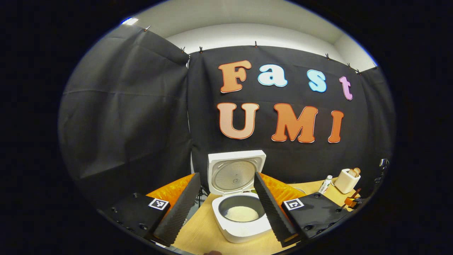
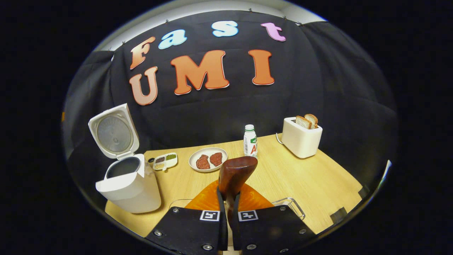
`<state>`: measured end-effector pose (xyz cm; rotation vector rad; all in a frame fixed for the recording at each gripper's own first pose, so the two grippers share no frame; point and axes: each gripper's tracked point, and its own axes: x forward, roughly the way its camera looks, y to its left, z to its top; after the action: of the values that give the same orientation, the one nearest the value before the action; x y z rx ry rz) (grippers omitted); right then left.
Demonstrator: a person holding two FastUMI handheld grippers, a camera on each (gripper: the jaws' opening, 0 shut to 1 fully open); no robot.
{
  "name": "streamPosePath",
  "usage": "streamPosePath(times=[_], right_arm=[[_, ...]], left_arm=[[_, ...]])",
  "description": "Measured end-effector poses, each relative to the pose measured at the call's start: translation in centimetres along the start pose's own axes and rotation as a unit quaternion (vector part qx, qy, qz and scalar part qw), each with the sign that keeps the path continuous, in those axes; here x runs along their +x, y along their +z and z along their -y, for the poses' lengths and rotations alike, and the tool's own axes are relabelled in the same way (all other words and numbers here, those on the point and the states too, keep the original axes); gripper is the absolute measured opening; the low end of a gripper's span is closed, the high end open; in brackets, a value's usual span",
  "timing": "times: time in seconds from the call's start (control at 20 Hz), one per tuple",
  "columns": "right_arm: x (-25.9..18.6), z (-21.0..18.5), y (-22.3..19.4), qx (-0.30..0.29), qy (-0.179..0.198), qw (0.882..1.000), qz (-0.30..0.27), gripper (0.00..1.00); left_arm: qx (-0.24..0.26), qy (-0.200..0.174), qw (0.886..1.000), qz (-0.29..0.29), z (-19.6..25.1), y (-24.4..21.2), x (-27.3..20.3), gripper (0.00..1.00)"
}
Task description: Close the left gripper, press the button to open the rice cooker; take a wooden spoon from the chopstick holder with the right hand, scoop a spoonful of rice and pour it into the rice cooker, then put the wooden spoon back into the chopstick holder.
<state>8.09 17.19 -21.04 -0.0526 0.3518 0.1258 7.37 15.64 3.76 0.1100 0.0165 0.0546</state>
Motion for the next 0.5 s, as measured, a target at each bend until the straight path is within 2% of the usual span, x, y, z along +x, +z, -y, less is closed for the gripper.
streamPosePath(times=[0.1, 0.3, 0.4, 0.5], right_arm=[[0.3, -0.3, -0.5, -0.053, -0.007, 0.999, 0.0, 0.05], [0.8, -1.3, -3.3, -0.112, -0.013, 0.993, -0.026, 0.05], [1.1, -1.7, -5.1, -0.13, -0.013, 0.991, -0.041, 0.05], [0.8, -1.7, -6.1, -0.124, -0.014, 0.991, -0.05, 0.05]], left_arm=[[0.013, 0.011, 1.0, 0.0, -0.9, -0.3, 0.3, 1.0], [0.021, 0.017, 1.0, -0.005, -1.1, -1.0, 0.6, 1.0], [0.02, 0.014, 1.0, -0.01, -1.1, -1.3, 0.8, 1.0], [0.019, 0.014, 1.0, -0.01, -1.1, -1.2, 1.0, 1.0]])
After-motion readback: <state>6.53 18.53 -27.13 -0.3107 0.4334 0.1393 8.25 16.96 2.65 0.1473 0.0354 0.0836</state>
